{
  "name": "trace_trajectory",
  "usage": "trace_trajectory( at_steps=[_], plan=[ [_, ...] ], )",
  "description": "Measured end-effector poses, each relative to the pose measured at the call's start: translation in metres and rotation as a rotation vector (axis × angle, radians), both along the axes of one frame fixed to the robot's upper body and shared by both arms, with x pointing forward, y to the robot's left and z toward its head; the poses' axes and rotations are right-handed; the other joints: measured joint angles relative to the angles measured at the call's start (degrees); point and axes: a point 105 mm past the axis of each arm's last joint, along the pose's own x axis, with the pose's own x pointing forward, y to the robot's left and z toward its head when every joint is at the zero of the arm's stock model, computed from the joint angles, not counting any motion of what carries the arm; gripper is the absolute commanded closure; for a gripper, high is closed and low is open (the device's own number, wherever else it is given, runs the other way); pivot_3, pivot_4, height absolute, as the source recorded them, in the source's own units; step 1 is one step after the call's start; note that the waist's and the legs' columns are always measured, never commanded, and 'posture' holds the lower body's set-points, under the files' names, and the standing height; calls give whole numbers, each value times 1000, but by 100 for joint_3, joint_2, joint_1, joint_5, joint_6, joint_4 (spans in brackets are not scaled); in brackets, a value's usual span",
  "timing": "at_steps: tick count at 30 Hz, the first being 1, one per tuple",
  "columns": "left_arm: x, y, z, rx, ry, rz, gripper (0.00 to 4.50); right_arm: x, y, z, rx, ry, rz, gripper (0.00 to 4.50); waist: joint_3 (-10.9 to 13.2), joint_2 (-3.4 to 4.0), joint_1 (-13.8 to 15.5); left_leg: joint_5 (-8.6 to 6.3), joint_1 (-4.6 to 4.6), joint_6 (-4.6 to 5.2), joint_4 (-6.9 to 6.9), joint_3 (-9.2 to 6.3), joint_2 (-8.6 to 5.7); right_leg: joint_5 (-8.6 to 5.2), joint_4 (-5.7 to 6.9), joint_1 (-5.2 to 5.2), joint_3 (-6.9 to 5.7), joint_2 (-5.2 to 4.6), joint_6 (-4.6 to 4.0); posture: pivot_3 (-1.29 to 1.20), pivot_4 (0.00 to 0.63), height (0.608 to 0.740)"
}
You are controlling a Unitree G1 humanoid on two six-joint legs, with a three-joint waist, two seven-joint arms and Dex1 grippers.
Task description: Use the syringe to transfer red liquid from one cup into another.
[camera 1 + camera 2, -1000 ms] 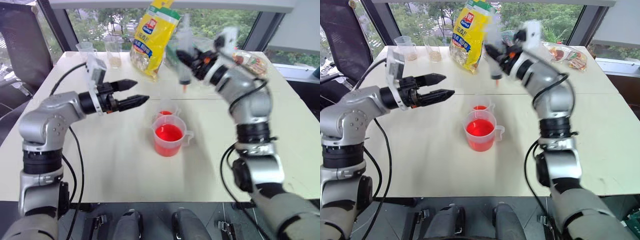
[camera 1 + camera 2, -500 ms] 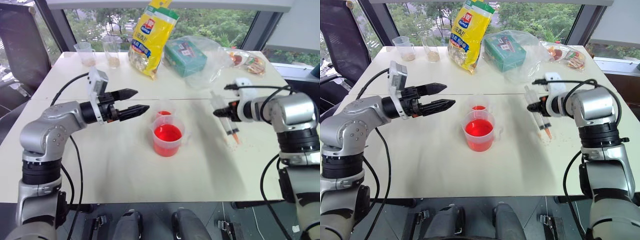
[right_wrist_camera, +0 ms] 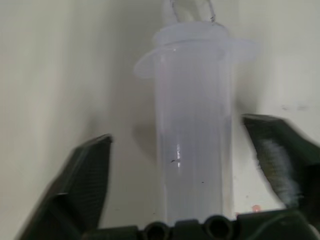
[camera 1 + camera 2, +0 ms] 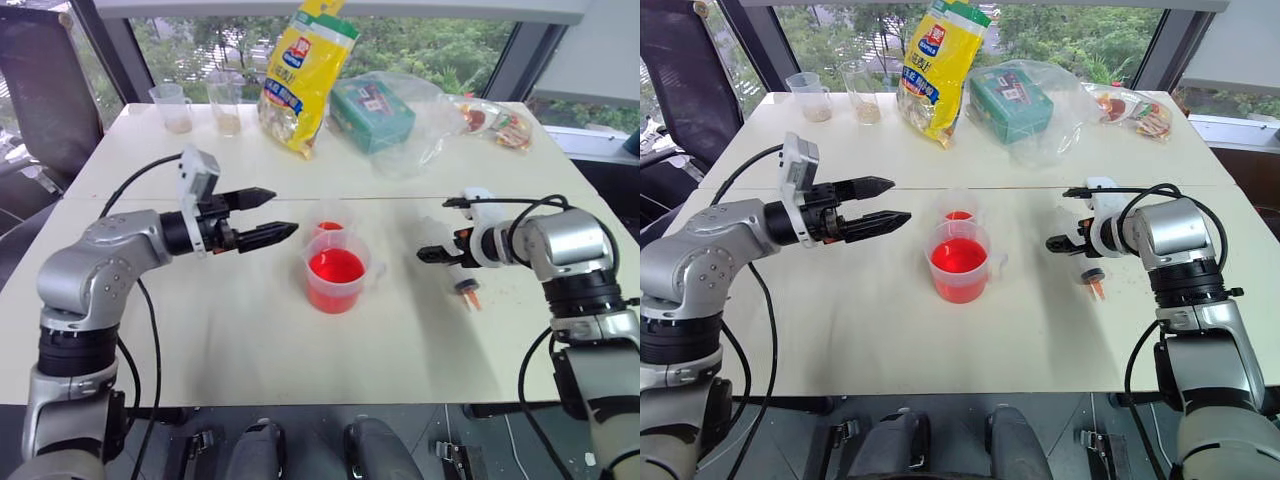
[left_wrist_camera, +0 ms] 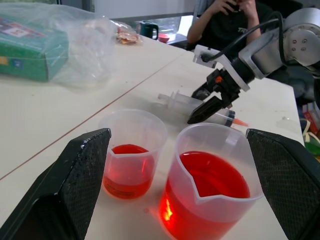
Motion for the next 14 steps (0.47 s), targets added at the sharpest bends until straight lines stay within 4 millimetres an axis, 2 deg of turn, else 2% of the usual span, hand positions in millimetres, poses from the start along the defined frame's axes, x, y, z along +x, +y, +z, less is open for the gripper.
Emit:
trace_trajectory(
  at_steps=[4, 7, 11, 14],
  plan=[
    [-2, 4, -1, 21, 7, -1, 0, -8, 0, 40, -57, -143, 151, 34, 1, 1, 9, -3, -1, 4, -1, -2, 0, 0, -9, 2, -2, 0, 1, 0, 150, 740],
    [-4, 5, -1, 30, 8, -5, 0, -22, 12, 67, -45, -227, 300, 34, 1, 1, 8, -3, -1, 5, -1, -4, 1, 0, -11, 5, -3, 1, 1, 0, 150, 740],
    [-8, 11, -3, 65, 20, -2, 0, -50, 22, 88, -58, -285, 483, 34, 1, 1, 6, -3, 0, 6, -1, -4, 1, 0, -12, 6, -3, 0, 1, 0, 150, 740],
    [-13, 16, -5, 91, 32, 1, 0, -70, 24, 94, -73, -301, 583, 34, 2, 0, 9, -4, 0, 6, -1, -5, 1, 0, -13, 8, -3, -1, 1, 0, 150, 740]
  ],
)
